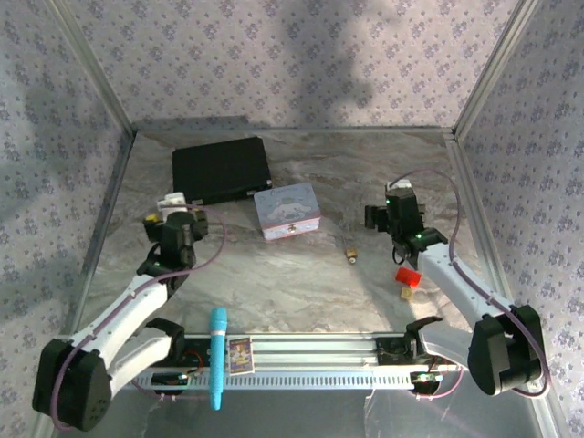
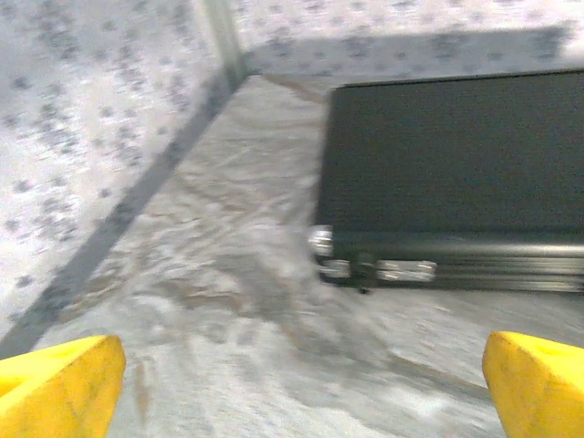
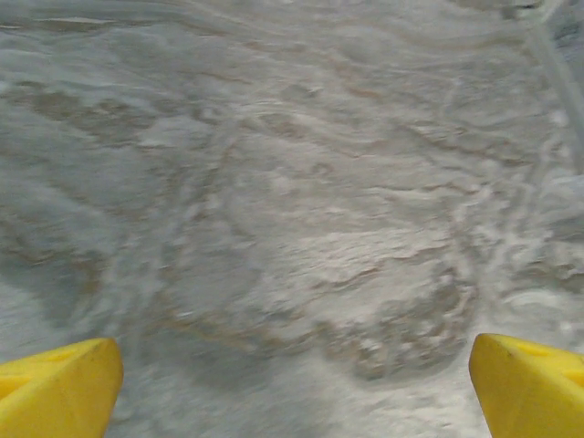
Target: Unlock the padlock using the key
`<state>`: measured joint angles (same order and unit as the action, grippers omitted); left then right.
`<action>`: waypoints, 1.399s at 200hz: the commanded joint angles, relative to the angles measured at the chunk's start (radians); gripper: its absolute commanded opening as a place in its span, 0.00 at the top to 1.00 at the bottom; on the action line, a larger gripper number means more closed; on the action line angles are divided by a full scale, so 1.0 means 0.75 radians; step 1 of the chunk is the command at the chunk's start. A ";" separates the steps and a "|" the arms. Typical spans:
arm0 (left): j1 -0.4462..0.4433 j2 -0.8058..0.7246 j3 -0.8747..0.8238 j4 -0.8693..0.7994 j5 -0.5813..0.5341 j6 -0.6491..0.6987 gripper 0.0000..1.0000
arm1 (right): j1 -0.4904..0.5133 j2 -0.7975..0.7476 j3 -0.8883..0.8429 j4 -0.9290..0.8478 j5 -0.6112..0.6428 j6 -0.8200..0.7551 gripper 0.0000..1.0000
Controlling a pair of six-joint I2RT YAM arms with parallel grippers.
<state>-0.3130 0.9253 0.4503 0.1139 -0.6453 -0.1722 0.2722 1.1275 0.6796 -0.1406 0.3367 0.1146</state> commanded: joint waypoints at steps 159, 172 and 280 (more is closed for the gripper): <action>0.417 0.830 -0.066 0.999 0.700 0.182 0.00 | -0.386 0.526 -0.391 1.266 -0.282 -0.170 0.01; 0.429 0.812 -0.050 0.930 0.723 0.173 0.00 | -0.386 0.525 -0.390 1.260 -0.282 -0.170 0.01; 0.420 0.813 -0.054 0.944 0.707 0.181 0.00 | -0.391 0.524 -0.383 1.241 -0.310 -0.176 0.01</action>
<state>0.0002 1.5497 0.3847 0.7891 -0.1268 -0.0483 -0.0154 1.5196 0.3695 0.7753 0.1215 0.0059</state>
